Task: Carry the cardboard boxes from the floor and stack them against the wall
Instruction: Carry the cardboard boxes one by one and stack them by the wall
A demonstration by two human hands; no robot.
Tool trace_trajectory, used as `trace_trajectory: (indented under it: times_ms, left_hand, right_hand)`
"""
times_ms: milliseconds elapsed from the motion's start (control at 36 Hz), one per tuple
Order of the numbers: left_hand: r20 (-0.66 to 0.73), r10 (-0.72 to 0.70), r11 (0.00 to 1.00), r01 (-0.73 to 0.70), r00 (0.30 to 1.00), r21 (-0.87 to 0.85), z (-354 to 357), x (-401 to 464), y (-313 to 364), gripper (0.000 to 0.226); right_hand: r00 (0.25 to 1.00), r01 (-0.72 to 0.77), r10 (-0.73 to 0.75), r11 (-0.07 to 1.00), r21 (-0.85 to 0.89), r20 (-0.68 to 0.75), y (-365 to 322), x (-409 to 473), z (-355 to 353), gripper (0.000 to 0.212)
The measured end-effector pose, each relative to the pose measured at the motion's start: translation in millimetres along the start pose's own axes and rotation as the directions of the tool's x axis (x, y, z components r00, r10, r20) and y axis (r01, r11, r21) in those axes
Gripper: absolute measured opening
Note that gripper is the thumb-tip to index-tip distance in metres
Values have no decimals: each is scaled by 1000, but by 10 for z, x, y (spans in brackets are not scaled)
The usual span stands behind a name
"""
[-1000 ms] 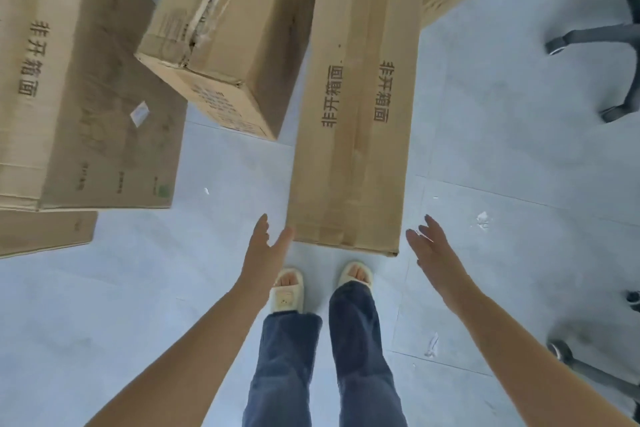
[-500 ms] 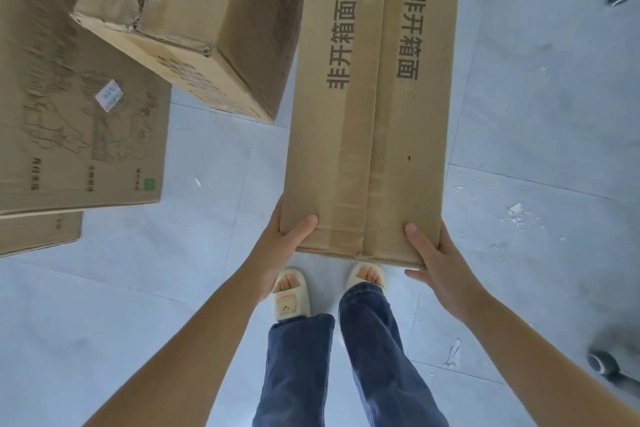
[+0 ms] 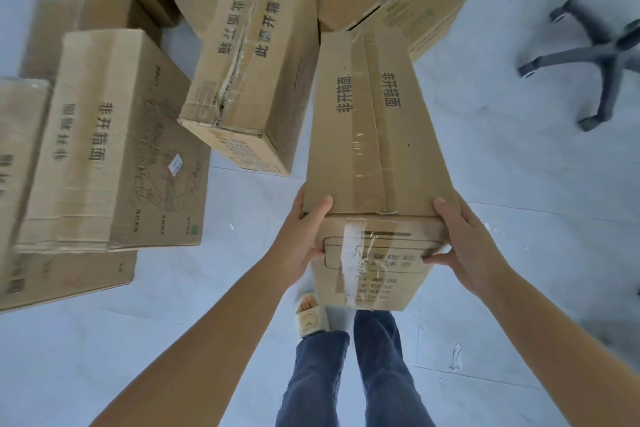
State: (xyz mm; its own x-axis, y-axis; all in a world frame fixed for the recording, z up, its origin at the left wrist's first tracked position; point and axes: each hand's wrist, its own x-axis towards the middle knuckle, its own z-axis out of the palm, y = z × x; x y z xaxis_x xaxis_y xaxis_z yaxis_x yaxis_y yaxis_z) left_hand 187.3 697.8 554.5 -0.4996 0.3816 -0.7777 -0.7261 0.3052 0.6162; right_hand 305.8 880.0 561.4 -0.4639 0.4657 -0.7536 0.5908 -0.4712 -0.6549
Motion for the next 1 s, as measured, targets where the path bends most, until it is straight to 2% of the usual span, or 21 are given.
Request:
trace_trajectory:
  times_ms: [167, 306, 583, 778, 1000]
  left_hand:
    - [35, 3, 999, -5, 999, 47, -14, -793, 75, 31]
    - [31, 38, 997, -40, 999, 64, -20, -1429, 87, 38]
    - [-9, 233, 972, -233, 972, -24, 295, -2266, -225, 37]
    - [-136, 392, 906, -408, 910, -114, 881, -2878, -630, 45]
    - [-225, 516, 819, -553, 826, -154, 1276, -3628, -954, 44]
  right_hand:
    - [999, 29, -29, 1000, -7, -40, 14, -859, -39, 31]
    - [995, 82, -82, 997, 6, -50, 33, -1462, -118, 30]
    - [969, 244, -243, 969, -26, 35, -26, -2222, -531, 24]
    - [907, 406, -390, 910, -85, 158, -47, -2666, -1116, 23]
    - [841, 504, -466, 859, -87, 276, -14, -3209, -1553, 24]
